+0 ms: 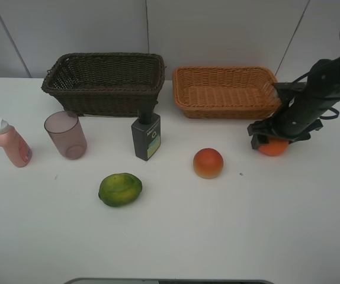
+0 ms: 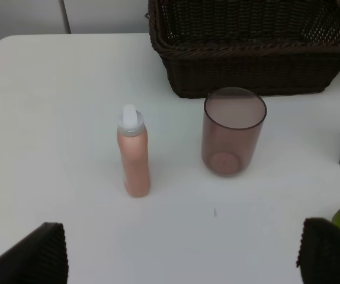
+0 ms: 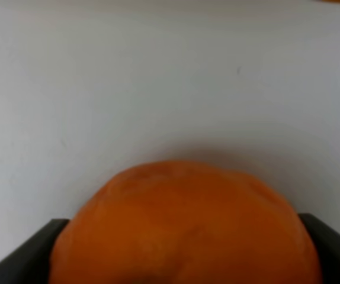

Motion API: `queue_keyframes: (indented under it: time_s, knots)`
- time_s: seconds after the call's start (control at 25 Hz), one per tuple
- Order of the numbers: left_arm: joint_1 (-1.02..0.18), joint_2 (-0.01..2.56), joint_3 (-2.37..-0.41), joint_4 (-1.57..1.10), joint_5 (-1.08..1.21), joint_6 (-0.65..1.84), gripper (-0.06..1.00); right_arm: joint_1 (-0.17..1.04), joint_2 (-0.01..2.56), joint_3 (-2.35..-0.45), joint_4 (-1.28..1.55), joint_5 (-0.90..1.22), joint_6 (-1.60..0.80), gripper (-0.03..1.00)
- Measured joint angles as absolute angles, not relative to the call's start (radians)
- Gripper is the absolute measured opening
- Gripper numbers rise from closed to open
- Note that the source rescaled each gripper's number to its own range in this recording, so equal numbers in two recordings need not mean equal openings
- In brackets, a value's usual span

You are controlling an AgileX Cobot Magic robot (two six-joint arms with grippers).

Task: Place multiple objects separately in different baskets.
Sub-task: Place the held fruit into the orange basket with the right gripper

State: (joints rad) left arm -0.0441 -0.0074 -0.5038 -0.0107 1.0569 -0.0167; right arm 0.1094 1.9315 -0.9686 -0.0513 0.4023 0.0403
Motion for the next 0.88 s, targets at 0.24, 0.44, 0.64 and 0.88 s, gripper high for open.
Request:
queue_keyframes:
  time_s: [0.24, 0.44, 0.64, 0.88]
  knots:
    - [-0.044, -0.007, -0.504, -0.011, 1.057, -0.017, 0.99, 0.109, 1.932, -0.969, -0.051, 0.402, 0.04, 0.6]
    - [-0.044, -0.007, -0.504, -0.011, 1.057, -0.017, 0.99, 0.123, 1.883, -0.969, -0.052, 0.42, 0.04, 0.6]
    - [-0.044, -0.007, -0.504, -0.011, 1.057, -0.017, 0.99, 0.16, 1.781, -0.977, -0.052, 0.502, 0.04, 0.6]
    - [-0.044, -0.007, -0.504, -0.011, 1.057, -0.016, 0.99, 0.201, 1.756, -1.129, -0.055, 0.749, 0.04, 0.6]
